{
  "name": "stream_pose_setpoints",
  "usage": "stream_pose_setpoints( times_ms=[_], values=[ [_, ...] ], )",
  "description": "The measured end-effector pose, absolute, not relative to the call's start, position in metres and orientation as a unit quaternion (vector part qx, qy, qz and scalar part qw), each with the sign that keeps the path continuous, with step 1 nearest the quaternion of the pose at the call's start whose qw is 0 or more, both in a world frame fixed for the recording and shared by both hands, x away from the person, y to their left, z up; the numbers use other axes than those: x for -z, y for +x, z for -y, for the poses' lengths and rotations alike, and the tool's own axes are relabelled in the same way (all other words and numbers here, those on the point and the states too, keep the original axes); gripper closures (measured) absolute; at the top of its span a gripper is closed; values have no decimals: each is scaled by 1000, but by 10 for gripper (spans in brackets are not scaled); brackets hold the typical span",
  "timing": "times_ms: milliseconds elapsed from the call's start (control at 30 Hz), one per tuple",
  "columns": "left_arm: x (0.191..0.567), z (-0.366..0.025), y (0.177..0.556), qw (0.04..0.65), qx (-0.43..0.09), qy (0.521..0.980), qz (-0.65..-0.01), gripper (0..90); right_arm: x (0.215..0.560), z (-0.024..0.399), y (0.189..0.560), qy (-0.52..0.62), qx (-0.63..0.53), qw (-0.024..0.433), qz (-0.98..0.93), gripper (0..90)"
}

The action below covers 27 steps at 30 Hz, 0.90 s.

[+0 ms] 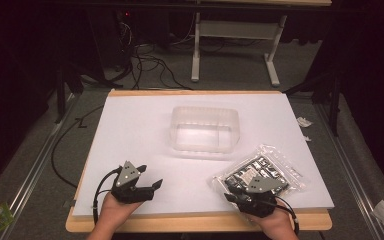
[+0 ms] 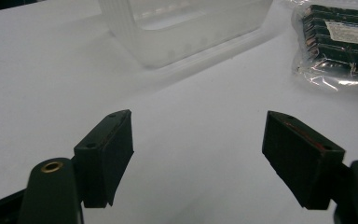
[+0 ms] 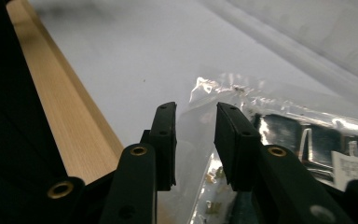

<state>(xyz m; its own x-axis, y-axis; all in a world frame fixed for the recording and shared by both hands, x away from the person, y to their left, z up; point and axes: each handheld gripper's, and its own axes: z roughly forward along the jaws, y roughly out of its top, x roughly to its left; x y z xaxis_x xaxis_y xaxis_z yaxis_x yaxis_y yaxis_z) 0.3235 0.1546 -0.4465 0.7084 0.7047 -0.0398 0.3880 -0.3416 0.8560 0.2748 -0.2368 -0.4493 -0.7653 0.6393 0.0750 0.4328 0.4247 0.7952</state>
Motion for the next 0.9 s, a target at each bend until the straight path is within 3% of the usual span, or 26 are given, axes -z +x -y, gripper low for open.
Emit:
stream_pose_setpoints(
  times_ms=[233,900],
  values=[
    [447,-154,323,461,-173,802,-339,254,443,263,280,368,-443,153,-803,575],
    [446,-155,322,460,-177,802,-337,259,443,337,291,477,-438,206,-734,501]
  ],
)
